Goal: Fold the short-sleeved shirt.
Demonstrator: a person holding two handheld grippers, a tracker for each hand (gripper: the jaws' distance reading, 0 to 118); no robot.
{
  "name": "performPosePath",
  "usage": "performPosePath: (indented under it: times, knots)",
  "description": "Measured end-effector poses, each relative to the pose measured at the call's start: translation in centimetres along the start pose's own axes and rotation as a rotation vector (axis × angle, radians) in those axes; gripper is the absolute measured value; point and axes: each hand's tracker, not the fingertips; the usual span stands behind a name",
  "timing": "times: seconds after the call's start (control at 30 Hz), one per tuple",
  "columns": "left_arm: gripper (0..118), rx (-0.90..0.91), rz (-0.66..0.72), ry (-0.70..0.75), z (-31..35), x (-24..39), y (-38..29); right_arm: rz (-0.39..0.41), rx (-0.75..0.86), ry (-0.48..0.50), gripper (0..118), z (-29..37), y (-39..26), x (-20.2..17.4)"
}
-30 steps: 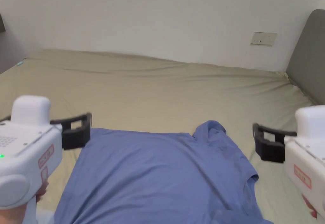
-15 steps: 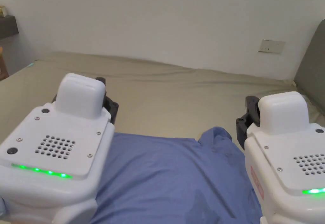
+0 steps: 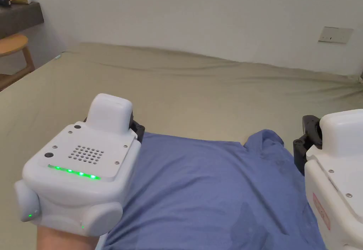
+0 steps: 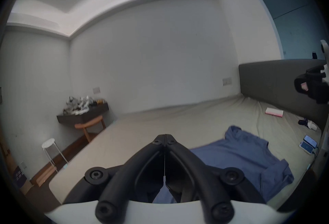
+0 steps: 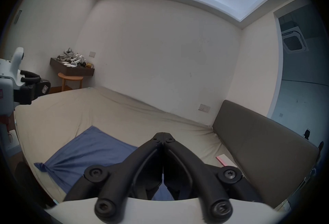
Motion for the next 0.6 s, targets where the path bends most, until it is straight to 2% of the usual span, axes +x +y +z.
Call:
performPosePath:
  times: [0.07, 0.2, 0.27, 0.47, 0.6]
  knots:
    - [22, -0.105, 0.04, -0.02, -1.2, -1.4, -2.4, 0.012, -0.032, 0.007, 2, -0.2, -1.2, -0.1]
    - [107, -0.39, 0.094, -0.032, -3.6, -4.3, -9.5, -0.007, -0.102, 0.014, 2, -0.7, -3.4, 0.8]
    - [113, -0.499, 0.099, -0.023, -4.1, -5.3, -13.4, -0.013, -0.122, 0.006, 2, -0.7, -4.3, 1.3]
    - [113, -0.746, 0.107, 0.006, -3.9, -6.6, -21.8, -0.003, -0.185, -0.021, 2, -1.1, -6.5, 3.2]
    - [100, -0.806, 0.089, -0.017, -3.7, -5.9, -23.8, -0.013, -0.209, -0.039, 2, -1.3, -7.0, 3.8]
